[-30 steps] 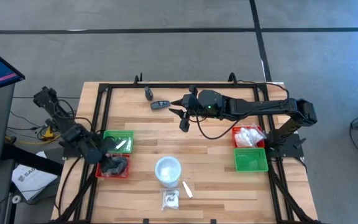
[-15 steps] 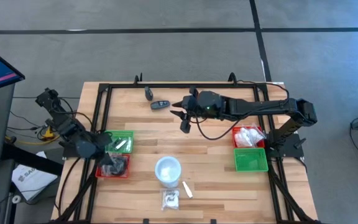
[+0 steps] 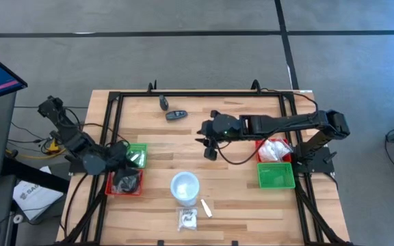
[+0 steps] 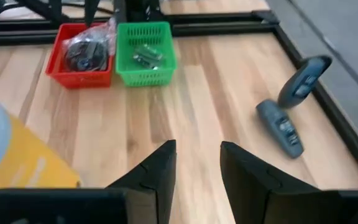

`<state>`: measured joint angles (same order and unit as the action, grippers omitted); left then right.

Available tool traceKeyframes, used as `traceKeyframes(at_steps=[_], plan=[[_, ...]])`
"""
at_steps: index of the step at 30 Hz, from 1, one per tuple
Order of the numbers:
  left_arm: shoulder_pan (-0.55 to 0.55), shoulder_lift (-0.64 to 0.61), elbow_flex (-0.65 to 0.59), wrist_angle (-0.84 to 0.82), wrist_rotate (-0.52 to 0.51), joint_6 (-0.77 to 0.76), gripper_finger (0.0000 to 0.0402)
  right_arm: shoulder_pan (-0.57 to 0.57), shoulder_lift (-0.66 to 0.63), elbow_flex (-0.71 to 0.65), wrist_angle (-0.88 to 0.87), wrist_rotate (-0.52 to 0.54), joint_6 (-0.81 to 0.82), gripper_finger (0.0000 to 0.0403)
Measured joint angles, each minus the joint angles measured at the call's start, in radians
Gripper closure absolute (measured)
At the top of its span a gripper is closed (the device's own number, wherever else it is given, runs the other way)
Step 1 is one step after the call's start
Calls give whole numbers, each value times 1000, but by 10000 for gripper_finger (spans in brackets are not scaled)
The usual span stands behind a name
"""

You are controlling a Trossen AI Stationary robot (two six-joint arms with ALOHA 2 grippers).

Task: Pick & Place Travel size toiletries
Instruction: Put the silver nail cutter into the left green bin

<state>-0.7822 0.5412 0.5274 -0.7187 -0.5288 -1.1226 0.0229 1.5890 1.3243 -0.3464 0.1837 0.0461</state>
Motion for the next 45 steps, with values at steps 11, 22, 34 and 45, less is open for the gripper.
traceKeyframes(at_steps=[11,22,34,45], plan=[[0,188,0,172,-174,174,239,77,0,0,-182,0,136,287],[0,323,0,387,-267,310,239,255,1,-73,-217,0,354,287],[0,368,0,504,-311,340,239,471,101,-137,-64,2,579,287],[-3,440,0,624,-331,334,239,576,252,-136,103,2,763,287]])
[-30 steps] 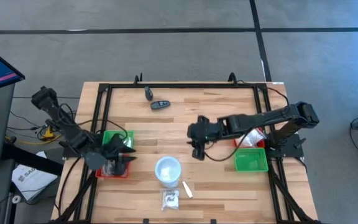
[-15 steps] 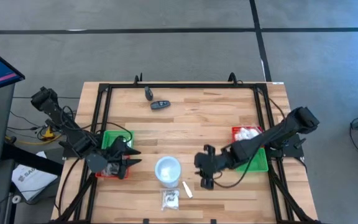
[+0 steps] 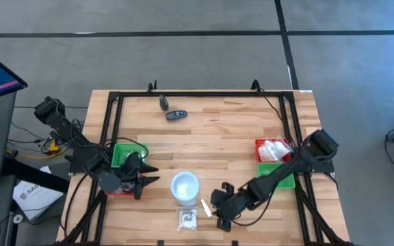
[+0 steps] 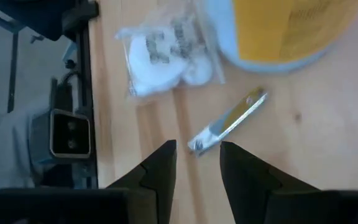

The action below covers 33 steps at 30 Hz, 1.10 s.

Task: Pick & Place Travel size toiletries
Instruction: Put the silver nail cutter into the left green bin

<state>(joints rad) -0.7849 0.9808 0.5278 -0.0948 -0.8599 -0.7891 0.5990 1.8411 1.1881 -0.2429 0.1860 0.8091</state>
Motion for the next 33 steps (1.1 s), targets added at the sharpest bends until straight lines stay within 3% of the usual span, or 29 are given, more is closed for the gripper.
traceKeyframes(at_steps=[8,15,33], plan=[[0,56,0,45,1,0,239,58,94,56,14,29,105,306],[0,76,0,76,2,-1,239,67,181,139,9,0,104,323],[0,76,0,81,1,-1,239,43,176,142,-34,2,37,331]])
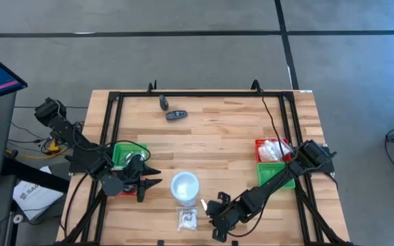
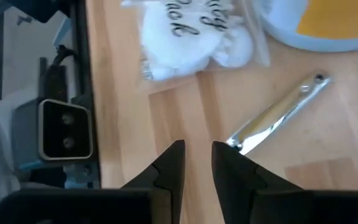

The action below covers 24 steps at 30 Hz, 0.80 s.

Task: Pick & Place Travel size toiletries
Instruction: Put the silver nail cutter into the left green bin

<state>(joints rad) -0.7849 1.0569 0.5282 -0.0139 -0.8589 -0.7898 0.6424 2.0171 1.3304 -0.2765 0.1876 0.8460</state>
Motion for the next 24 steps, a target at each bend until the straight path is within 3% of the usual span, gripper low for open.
traceKeyframes(at_steps=[7,24], plan=[[0,0,0,0,0,0,239,-37,0,-31,-11,0,85,330],[0,0,0,0,0,0,239,-41,0,-44,1,-6,98,330]])
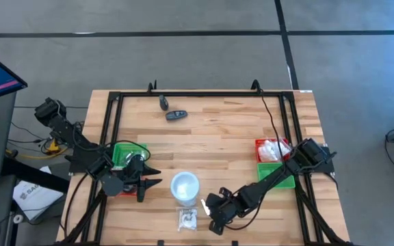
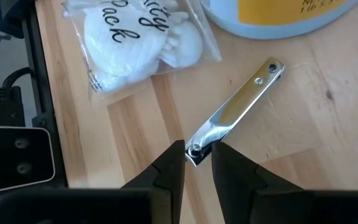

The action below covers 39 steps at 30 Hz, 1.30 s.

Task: Pick & Place Travel size toiletries
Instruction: Put the silver nail cutter into the left green bin

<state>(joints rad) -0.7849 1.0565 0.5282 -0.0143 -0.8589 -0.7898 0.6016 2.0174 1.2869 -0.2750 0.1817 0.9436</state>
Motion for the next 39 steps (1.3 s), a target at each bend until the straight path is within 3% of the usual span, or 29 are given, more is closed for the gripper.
traceKeyframes(at_steps=[10,19,23,39], plan=[[0,0,0,0,0,0,239,2,0,0,10,0,-1,323],[0,0,0,0,0,0,239,-2,0,0,19,30,-8,224],[0,0,0,0,0,0,239,-2,0,0,19,55,10,198],[0,0,0,0,0,0,239,22,0,0,-6,116,105,208]])
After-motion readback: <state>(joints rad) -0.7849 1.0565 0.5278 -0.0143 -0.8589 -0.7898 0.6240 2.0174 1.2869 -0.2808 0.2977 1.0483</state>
